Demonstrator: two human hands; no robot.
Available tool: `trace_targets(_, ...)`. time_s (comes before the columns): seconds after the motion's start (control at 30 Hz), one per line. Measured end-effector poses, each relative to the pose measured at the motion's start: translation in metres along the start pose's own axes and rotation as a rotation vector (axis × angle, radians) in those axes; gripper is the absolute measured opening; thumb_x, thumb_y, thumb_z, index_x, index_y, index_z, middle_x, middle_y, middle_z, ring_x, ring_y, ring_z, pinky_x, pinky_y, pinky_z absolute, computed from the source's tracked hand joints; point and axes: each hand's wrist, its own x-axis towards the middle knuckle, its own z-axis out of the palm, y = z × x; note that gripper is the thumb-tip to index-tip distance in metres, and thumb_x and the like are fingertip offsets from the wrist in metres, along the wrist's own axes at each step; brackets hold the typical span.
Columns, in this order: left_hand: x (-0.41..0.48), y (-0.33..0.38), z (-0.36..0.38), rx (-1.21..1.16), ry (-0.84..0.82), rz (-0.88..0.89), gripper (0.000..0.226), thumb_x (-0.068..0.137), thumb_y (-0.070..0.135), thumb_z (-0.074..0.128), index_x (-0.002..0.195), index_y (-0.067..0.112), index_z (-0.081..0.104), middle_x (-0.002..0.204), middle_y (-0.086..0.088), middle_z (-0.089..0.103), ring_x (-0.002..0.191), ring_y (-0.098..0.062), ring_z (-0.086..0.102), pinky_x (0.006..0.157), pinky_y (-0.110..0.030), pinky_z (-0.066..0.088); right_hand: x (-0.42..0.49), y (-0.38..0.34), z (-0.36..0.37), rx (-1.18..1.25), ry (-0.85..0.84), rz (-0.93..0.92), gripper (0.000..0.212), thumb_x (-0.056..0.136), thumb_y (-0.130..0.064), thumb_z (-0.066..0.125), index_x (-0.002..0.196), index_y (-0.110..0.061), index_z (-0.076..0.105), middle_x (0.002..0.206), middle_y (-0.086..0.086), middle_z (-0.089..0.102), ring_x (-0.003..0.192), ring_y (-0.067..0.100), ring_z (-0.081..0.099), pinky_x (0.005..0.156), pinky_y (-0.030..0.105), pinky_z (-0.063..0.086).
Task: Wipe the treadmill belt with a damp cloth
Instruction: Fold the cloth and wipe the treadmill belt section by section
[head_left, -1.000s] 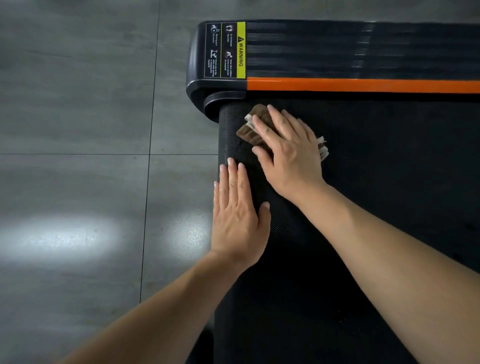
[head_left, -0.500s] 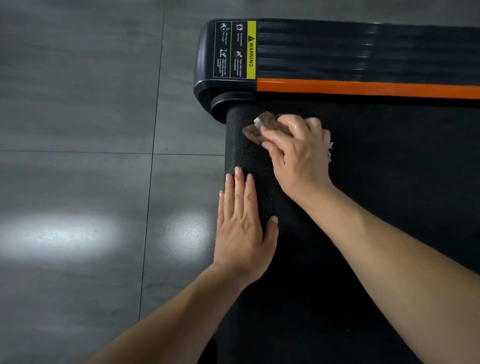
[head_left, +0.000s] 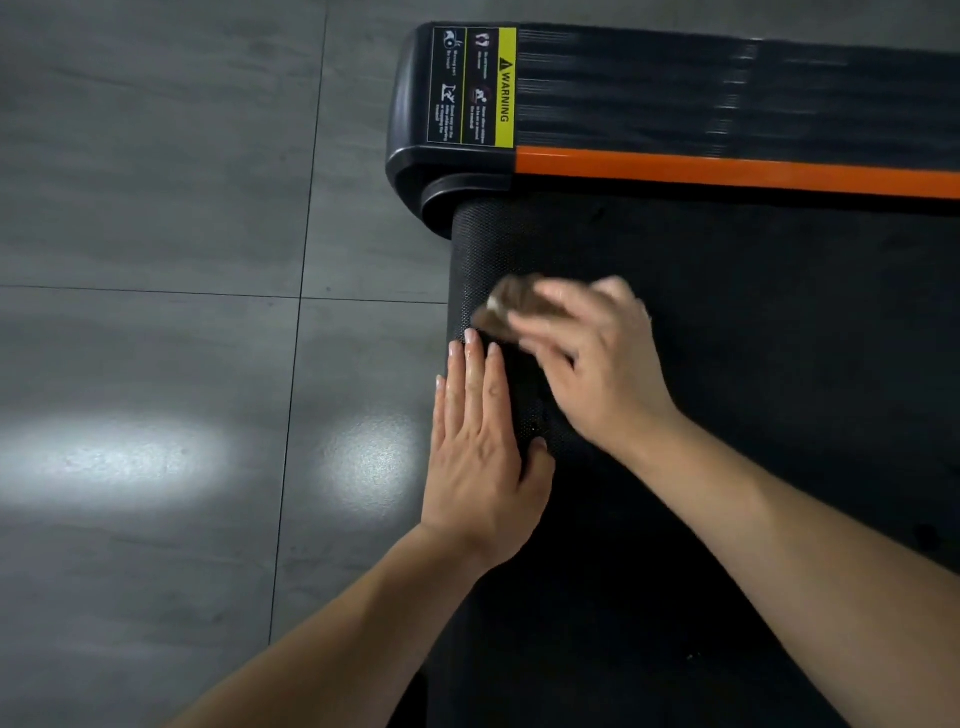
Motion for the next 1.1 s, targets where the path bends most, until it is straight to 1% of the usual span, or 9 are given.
trace_targets(0.13,-0.002,0.001,0.004,0.009,0.029,-0.029,0.092,0.087,0.040,0.039,0.162,0.004,0.001,0.172,-0.011,-0.011,0.157,-0.020,-0.022,0.129,-0.041,-0.004,0.013,0.009,0.000,0.015,0.009,-0.077,0.017,0.088,-0.025,0.072,0.104,-0.029,0.078,0.120,-0.008,0.069,0.088,0.028,0.054,0.075,0.046,0.047)
trace_targets(0.3,-0.002,0.001,0.005,0.027,0.018,-0.039,0.090,0.093,0.049,0.036,0.162,0.010,-0.006,0.171,-0.007,-0.017,0.155,-0.015,-0.026,0.127,-0.034,-0.010,0.073,0.006,0.017,-0.051,0.098,0.088,0.021,0.086,-0.026,0.071,0.106,-0.030,0.076,0.116,-0.008,0.070,0.094,0.028,0.055,0.078,0.046,0.048)
trace_targets(0.47,-0.017,0.000,0.007,0.045,0.023,-0.053,0.089,0.096,0.050,0.033,0.161,0.007,-0.008,0.171,-0.011,-0.015,0.156,-0.019,-0.023,0.129,-0.035,-0.007,-0.010,-0.001,-0.007,0.102,-0.118,-0.182,0.017,0.089,-0.026,0.071,0.104,-0.028,0.078,0.119,-0.008,0.068,0.089,0.024,0.054,0.076,0.044,0.047)
trace_targets(0.53,-0.020,0.001,0.010,0.030,0.045,-0.070,0.088,0.096,0.050,0.034,0.161,0.007,-0.006,0.171,-0.010,-0.013,0.157,-0.019,-0.021,0.129,-0.035,-0.006,0.005,0.004,-0.007,0.067,-0.107,-0.229,0.016,0.088,-0.028,0.070,0.102,-0.029,0.078,0.117,-0.008,0.069,0.087,0.025,0.054,0.074,0.044,0.046)
trace_targets(0.7,-0.024,-0.006,0.014,0.053,0.076,-0.040,0.085,0.099,0.051,0.037,0.162,0.010,-0.003,0.172,-0.006,-0.009,0.158,-0.018,-0.016,0.129,-0.034,-0.001,0.074,0.006,0.015,-0.020,0.082,0.047,0.019,0.084,-0.027,0.072,0.103,-0.029,0.077,0.113,-0.007,0.071,0.092,0.031,0.056,0.077,0.048,0.049)
trace_targets(0.87,-0.036,-0.011,0.018,0.047,0.104,-0.021,0.081,0.100,0.047,0.039,0.162,0.006,0.006,0.172,-0.011,0.001,0.160,-0.023,-0.007,0.130,-0.038,0.006,-0.034,-0.007,-0.016,0.137,-0.124,-0.134,0.017,0.089,-0.030,0.069,0.104,-0.031,0.078,0.122,-0.013,0.067,0.089,0.023,0.053,0.076,0.046,0.046)
trace_targets(0.97,-0.038,-0.006,0.020,0.053,0.117,-0.059,0.080,0.100,0.046,0.039,0.162,0.004,0.010,0.172,-0.012,0.003,0.160,-0.023,-0.004,0.129,-0.041,0.010,-0.026,0.003,-0.020,0.092,-0.112,-0.189,0.014,0.087,-0.028,0.072,0.099,-0.032,0.079,0.118,-0.013,0.069,0.087,0.024,0.053,0.075,0.044,0.044)
trace_targets(1.03,-0.038,-0.006,0.020,0.073,0.118,-0.062,0.080,0.100,0.047,0.038,0.162,0.004,0.011,0.172,-0.011,0.003,0.160,-0.023,-0.004,0.129,-0.040,0.010,0.021,0.015,-0.006,0.022,-0.003,-0.111,0.016,0.084,-0.027,0.074,0.099,-0.031,0.079,0.116,-0.009,0.070,0.087,0.028,0.054,0.075,0.045,0.047)
trace_targets(1.1,-0.038,-0.008,0.020,0.076,0.110,-0.050,0.079,0.101,0.047,0.038,0.162,0.007,0.008,0.172,-0.009,0.000,0.159,-0.020,-0.007,0.129,-0.036,0.006,0.064,0.022,0.003,-0.015,0.083,0.077,0.020,0.084,-0.025,0.074,0.103,-0.031,0.077,0.117,-0.008,0.070,0.093,0.028,0.055,0.081,0.044,0.048)
